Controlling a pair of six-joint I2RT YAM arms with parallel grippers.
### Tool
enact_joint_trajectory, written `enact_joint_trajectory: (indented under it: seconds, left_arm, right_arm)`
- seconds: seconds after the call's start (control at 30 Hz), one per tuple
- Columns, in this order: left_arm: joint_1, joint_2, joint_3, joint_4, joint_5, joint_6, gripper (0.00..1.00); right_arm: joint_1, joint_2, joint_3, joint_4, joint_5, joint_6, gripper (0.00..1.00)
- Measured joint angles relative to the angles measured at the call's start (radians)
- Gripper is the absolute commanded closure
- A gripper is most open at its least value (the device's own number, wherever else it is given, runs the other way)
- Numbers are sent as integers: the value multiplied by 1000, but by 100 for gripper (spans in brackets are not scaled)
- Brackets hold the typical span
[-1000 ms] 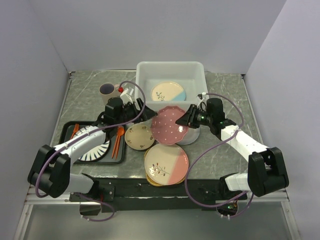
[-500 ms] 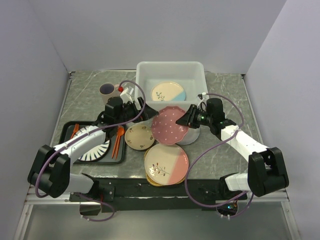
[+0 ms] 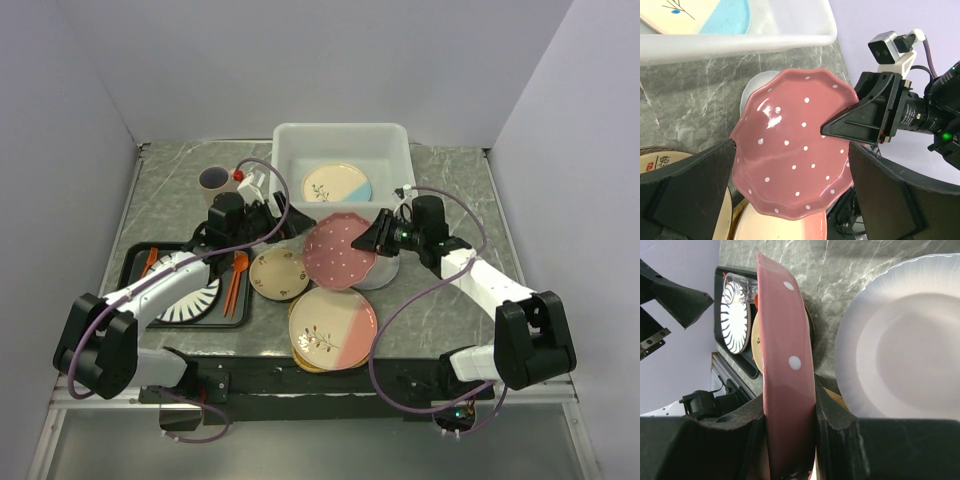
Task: Place the plates into the plastic bin on the countertop
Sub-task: Place the plate in the plastic bin.
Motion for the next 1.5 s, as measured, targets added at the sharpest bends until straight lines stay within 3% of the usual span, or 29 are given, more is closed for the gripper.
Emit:
enact_joint_trajectory:
  seconds: [0.73, 1.5]
  left_arm:
    - [149, -18, -26, 2, 60, 0, 1]
    - [219, -22, -55, 65, 158, -1, 1]
  right_arm:
    - [2, 192, 362, -111, -3, -44, 100]
    - [-20, 551, 847, -175, -21, -9, 100]
